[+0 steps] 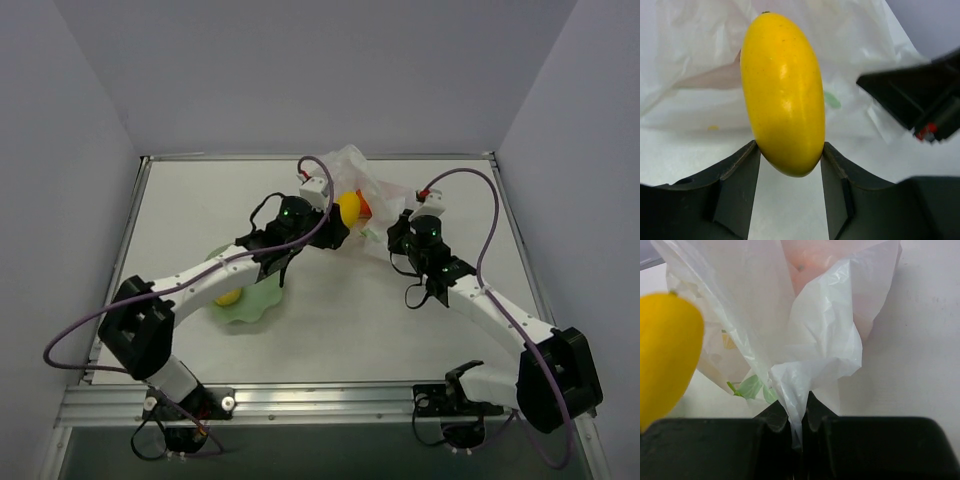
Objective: Take the fake fruits out of the plastic bag
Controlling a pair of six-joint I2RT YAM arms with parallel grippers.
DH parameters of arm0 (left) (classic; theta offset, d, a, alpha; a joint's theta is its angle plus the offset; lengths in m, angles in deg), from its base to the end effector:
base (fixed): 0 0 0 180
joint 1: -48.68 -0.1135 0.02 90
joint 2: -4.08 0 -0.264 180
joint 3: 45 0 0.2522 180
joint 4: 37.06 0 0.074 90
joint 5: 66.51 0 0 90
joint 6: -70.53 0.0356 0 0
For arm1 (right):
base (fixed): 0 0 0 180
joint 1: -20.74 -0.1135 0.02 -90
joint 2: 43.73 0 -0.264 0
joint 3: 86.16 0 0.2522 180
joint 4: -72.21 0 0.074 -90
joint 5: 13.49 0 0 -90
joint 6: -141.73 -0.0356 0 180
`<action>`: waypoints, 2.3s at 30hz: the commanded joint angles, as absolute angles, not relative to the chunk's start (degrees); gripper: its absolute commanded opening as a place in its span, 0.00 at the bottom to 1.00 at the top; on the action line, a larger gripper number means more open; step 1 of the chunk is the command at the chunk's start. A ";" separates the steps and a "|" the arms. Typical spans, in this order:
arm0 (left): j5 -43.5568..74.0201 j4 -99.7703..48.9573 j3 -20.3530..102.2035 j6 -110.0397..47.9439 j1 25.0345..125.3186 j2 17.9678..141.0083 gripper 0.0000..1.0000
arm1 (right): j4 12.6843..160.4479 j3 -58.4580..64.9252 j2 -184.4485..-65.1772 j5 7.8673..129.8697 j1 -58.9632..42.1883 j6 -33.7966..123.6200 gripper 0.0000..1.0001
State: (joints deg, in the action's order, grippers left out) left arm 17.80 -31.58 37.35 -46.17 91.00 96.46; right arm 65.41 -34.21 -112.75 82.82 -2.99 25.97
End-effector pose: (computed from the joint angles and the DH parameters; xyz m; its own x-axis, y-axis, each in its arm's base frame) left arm 0.2821 -0.2616 0.3041 -0.5094 -0.1408 -0.8489 0.5728 0.6807 -0.4566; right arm 0.2526 0.1068 0.2665 -0.2778 0.3497 -0.8947 -0.2001 0.8899 0.4100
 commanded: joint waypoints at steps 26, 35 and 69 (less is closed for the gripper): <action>49.68 1.13 12.70 -55.94 88.75 60.16 0.51 | 78.50 -36.27 -94.53 82.49 -3.34 27.56 0.00; 45.83 3.33 18.14 -55.33 94.27 55.85 0.72 | 78.50 -39.26 -92.52 81.35 -3.43 26.06 0.00; 48.98 -28.31 64.20 -42.76 92.46 123.52 0.93 | 78.68 -39.00 -87.68 78.53 -5.54 24.04 0.00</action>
State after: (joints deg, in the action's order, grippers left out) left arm 42.30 -27.25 59.95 -45.73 93.28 124.98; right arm 81.02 -39.76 -87.50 79.30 -4.95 24.11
